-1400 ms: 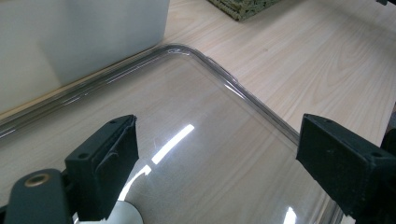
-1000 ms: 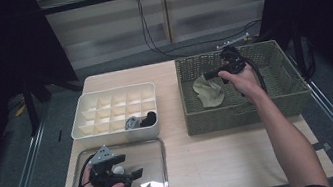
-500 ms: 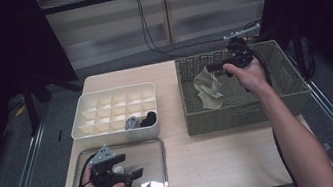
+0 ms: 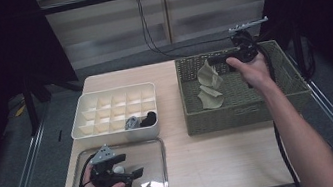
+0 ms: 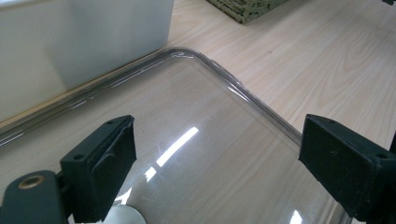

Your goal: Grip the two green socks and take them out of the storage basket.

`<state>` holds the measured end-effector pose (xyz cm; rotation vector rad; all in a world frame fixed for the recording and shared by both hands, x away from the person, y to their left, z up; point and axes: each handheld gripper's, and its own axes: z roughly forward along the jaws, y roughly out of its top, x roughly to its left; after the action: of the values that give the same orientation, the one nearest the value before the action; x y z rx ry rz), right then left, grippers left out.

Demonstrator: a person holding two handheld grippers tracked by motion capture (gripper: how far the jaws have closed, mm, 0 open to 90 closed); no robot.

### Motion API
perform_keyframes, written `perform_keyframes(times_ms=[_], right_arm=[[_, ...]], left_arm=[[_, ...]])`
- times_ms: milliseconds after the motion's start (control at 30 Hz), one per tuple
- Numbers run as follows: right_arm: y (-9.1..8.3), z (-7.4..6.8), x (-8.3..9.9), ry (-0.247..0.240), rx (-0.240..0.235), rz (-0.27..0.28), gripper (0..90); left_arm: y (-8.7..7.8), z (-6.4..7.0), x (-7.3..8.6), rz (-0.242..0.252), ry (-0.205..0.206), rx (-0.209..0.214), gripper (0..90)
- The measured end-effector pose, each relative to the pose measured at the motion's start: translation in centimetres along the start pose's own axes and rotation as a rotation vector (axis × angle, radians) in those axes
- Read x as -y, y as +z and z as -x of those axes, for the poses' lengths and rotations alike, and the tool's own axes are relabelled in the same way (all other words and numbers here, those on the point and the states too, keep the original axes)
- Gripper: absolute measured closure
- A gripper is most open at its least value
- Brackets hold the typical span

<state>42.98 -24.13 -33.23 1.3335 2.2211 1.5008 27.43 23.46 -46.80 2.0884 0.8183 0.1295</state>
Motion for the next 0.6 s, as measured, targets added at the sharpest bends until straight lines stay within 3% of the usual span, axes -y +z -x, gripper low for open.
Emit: perform_keyframes(times_ms=[600], right_arm=[[-1.6, -2.1, -1.2, -0.020, -0.013, 0.044, 88.5]], left_arm=[[0.0, 0.1, 0.0, -0.006, 0.007, -0.009, 10.7]])
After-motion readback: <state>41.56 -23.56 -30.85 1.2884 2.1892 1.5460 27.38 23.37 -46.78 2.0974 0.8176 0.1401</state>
